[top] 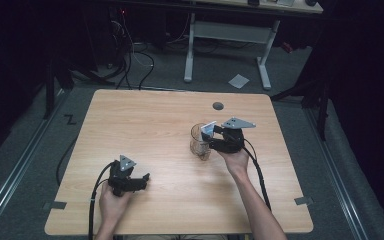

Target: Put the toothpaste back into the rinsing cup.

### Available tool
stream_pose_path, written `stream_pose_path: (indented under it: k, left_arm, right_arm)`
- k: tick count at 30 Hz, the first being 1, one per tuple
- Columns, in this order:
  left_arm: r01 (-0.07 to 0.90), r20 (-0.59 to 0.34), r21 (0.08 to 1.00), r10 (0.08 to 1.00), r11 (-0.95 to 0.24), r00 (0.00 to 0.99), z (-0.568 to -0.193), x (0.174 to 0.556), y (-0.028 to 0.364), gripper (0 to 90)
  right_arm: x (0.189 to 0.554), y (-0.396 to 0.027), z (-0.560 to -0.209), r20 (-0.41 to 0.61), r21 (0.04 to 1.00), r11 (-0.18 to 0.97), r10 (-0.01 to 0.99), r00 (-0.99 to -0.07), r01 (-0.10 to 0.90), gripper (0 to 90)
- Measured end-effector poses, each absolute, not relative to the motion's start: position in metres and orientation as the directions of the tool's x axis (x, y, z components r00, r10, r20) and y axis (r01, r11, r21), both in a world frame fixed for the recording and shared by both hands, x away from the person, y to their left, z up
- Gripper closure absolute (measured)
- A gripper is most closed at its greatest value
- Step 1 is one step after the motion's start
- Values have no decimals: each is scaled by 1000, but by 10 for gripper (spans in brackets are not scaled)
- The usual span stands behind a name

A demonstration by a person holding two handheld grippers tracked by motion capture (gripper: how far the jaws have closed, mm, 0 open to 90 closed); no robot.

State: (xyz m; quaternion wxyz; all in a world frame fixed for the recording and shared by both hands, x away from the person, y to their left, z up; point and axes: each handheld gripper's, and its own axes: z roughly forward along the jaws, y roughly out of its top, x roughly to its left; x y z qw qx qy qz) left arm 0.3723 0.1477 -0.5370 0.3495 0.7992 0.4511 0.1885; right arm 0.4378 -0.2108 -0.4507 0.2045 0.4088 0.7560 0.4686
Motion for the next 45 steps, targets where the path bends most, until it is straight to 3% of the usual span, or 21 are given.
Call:
stream_pose_path:
  k: [6,45]
  left_arm:
    - [589,-14,729,853,-349,522,-537,372,148,152]
    - [589,-14,729,853,-348,522,-537,372,148,152]
  right_arm:
    - [432,-218,-446,106,898,176,804,-585,404,398]
    - [396,-257,-426,115,923,125,812,-572,364,406]
